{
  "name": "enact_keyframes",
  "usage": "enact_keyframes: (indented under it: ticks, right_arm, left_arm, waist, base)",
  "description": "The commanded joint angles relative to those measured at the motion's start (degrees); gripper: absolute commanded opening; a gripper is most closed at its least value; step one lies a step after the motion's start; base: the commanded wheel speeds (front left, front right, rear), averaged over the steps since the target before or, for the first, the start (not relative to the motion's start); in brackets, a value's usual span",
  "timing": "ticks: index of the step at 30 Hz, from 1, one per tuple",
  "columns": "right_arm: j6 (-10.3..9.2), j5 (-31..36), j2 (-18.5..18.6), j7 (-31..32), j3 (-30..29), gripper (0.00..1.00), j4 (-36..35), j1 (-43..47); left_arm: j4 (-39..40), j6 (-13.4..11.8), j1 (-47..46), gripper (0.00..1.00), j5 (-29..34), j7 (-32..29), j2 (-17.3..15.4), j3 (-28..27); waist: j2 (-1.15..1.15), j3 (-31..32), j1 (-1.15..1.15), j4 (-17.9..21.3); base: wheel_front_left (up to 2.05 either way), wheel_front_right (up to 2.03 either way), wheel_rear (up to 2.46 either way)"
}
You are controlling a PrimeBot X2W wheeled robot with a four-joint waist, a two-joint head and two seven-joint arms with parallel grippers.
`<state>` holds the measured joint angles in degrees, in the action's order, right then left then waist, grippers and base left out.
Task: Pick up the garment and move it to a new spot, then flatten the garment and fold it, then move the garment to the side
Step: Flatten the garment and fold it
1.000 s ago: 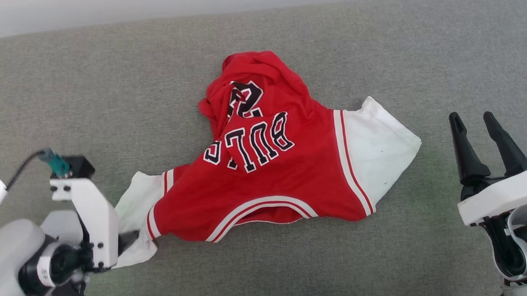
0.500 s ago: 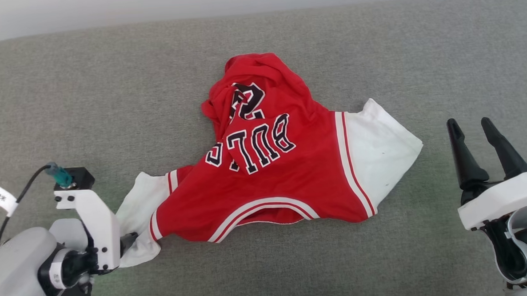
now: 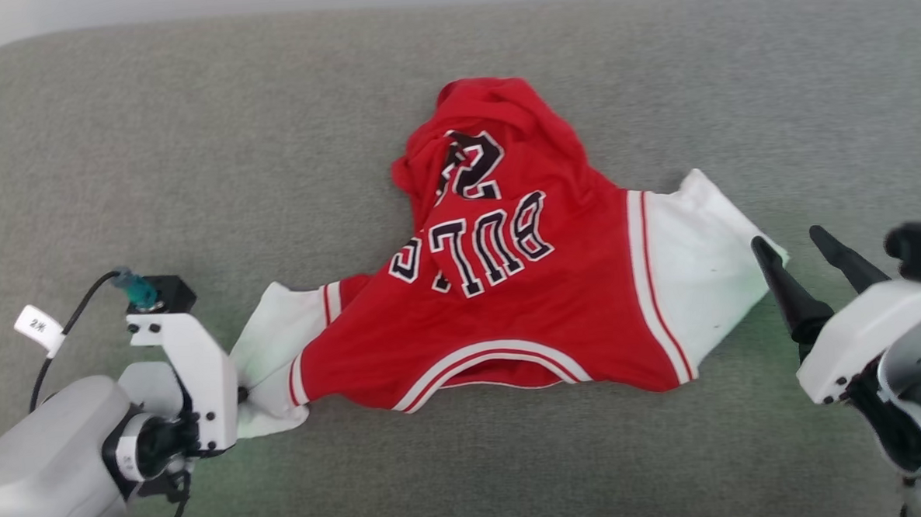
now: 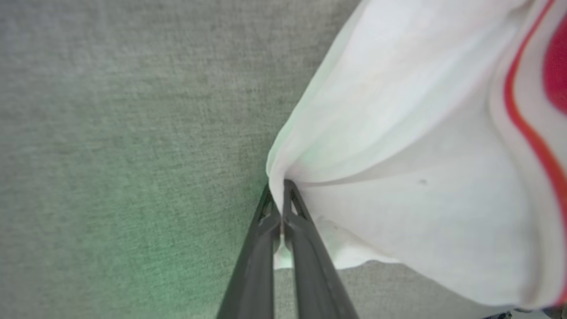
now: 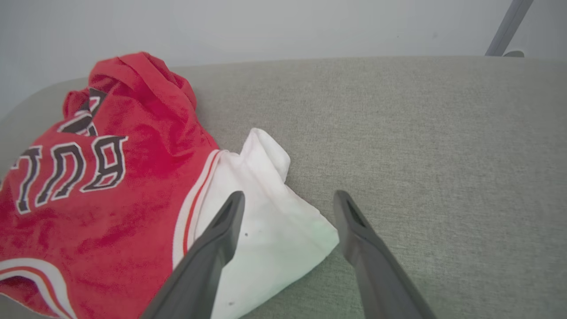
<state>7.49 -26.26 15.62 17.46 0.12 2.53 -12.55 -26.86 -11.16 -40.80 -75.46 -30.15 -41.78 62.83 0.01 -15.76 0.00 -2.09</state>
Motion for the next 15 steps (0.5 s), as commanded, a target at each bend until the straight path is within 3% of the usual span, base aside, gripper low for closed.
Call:
enact_keyframes:
  ticks: [1, 12, 15]
  right_arm:
    - [-0.01, -0.52, 1.56, 1.63, 1.15, 1.00, 1.00, -1.55]
    - [-0.01, -4.91, 11.30, 15.07, 9.87, 1.00, 11.44, -10.02]
    - [-0.01, -6.61, 11.82, 18.52, 13.67, 1.00, 16.04, -11.90]
  left_arm:
    - [-2.02, 0.24, 2.08, 0.00, 0.89, 0.50, 3.42, 2.33]
    - [-6.11, 4.76, -2.37, 0.00, 2.85, 3.82, 9.73, 2.04]
    - [-7.39, 5.63, -3.05, 0.00, 3.26, 4.58, 10.77, 1.92]
  waist:
    - [-0.01, -0.94, 0.00, -1.10]
    - [-0.01, -4.21, 0.00, -5.63]
    - [-0.01, -5.04, 0.00, -6.23]
  base:
    - [0.00, 0.00, 0.00]
    - [0.00, 0.00, 0.00]
    - [0.00, 0.00, 0.00]
